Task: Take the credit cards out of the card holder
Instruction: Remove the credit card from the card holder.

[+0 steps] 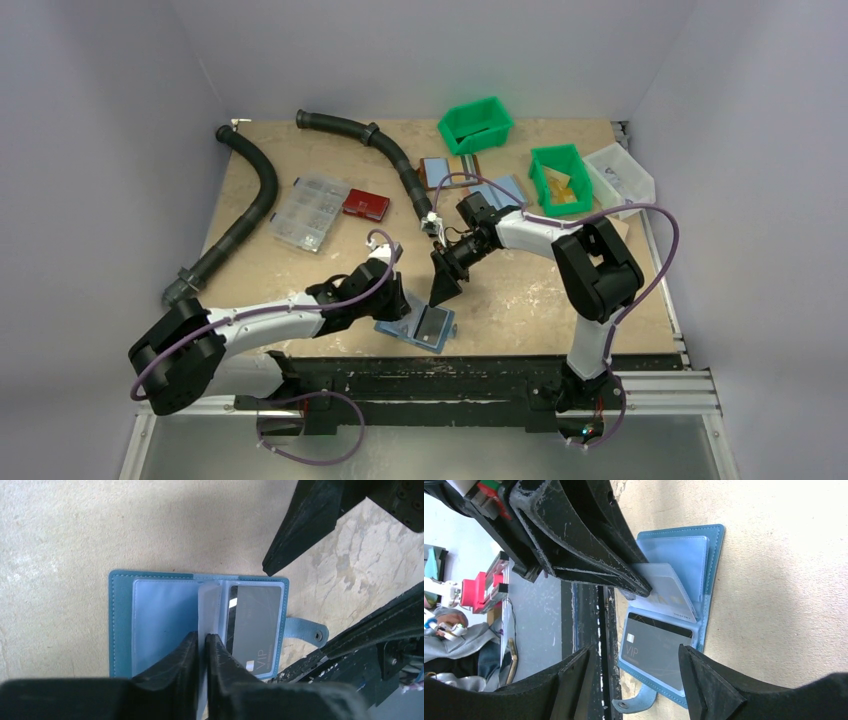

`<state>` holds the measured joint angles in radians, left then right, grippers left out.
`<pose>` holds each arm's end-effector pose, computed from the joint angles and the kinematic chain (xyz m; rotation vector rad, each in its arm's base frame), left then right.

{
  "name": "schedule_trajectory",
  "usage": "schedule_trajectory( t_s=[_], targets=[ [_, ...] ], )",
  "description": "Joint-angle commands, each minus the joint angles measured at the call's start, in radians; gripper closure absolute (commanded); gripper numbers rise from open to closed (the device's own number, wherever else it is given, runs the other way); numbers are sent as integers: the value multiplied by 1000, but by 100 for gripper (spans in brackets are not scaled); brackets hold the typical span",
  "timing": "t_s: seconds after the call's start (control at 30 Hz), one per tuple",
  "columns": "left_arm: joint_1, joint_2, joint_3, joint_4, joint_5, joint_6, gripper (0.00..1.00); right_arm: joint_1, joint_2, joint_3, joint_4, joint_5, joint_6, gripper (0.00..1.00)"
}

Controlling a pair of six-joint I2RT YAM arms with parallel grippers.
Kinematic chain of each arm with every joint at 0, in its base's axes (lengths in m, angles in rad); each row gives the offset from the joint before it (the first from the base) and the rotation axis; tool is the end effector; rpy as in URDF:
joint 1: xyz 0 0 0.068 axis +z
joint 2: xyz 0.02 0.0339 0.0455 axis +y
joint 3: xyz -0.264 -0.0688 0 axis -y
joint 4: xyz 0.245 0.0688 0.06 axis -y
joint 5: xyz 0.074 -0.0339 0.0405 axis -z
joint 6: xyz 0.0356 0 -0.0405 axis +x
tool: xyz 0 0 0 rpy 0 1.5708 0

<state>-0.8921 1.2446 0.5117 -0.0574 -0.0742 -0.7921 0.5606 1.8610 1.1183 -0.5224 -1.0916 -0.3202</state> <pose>0.1494 -0.1810 0.1665 0.0861 2.4783 -0.6996 0.2744 0.2096 0.1587 -1.3005 2.2009 1.5817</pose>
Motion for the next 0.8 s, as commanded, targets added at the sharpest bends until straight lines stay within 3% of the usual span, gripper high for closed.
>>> schedule_trajectory(
  t_s=[0.0, 0.13, 0.4, 0.77],
  targets=[
    [9, 5, -2, 41, 19, 22, 100, -4, -52, 34, -16, 0, -30, 30],
    [21, -19, -14, 60, 1, 17, 100, -5, -60, 40, -56, 0, -89, 31],
    [51, -227, -171, 333, 20, -75, 100, -4, -149, 44, -159, -17, -256, 30],
    [51, -287, -307, 776, 30, -192, 100, -6, -203, 32, -110, -67, -210, 31]
  ],
)
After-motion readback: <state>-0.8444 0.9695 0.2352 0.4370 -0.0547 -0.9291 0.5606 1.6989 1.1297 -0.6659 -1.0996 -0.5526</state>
